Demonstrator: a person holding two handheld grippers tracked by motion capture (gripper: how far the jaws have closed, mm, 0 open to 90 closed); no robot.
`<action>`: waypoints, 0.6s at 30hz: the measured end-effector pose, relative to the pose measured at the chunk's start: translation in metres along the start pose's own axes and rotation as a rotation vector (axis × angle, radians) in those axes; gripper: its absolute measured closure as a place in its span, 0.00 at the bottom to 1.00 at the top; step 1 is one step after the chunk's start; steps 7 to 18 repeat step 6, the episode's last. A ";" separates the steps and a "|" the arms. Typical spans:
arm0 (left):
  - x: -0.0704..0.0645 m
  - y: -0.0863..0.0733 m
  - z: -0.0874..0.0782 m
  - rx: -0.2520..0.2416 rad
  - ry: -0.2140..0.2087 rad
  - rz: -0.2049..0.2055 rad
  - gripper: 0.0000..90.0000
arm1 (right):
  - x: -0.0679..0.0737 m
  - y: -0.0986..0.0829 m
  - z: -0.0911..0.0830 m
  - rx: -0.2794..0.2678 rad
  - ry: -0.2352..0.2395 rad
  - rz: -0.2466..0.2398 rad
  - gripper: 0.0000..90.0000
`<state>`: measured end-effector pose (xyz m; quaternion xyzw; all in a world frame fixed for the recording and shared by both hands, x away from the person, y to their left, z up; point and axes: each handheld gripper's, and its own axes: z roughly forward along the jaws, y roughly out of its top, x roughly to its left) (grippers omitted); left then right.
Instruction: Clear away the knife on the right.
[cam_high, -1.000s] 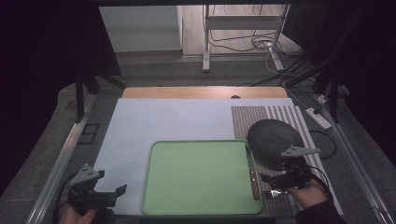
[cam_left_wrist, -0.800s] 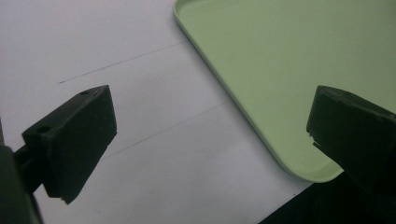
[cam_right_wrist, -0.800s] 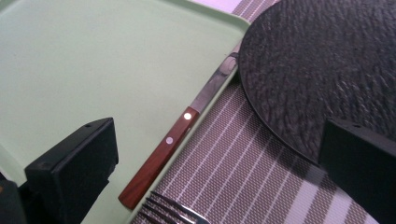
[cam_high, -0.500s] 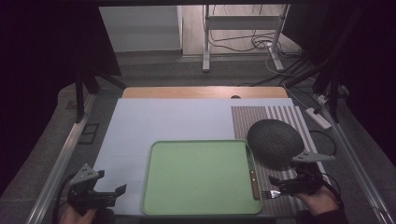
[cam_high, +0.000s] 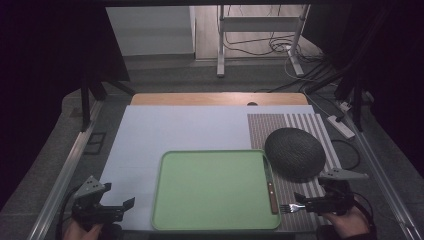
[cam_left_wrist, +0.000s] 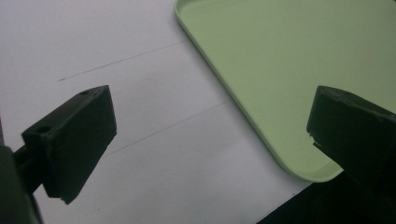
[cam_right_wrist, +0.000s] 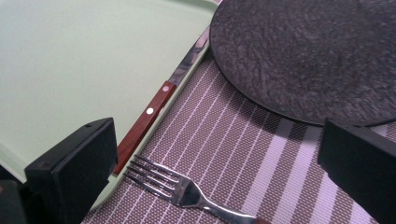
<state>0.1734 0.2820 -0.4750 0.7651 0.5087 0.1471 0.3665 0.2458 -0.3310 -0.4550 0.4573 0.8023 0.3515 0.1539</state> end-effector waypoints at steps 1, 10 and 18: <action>0.000 0.000 0.000 0.001 0.000 0.000 0.02 | -0.001 -0.001 -0.001 -0.004 0.000 0.009 0.00; 0.000 0.000 0.000 0.001 0.000 -0.001 0.02 | -0.002 -0.001 -0.001 -0.005 0.000 0.014 0.00; 0.000 0.000 0.000 0.001 0.000 -0.001 0.02 | -0.002 -0.001 -0.001 -0.005 0.000 0.014 0.00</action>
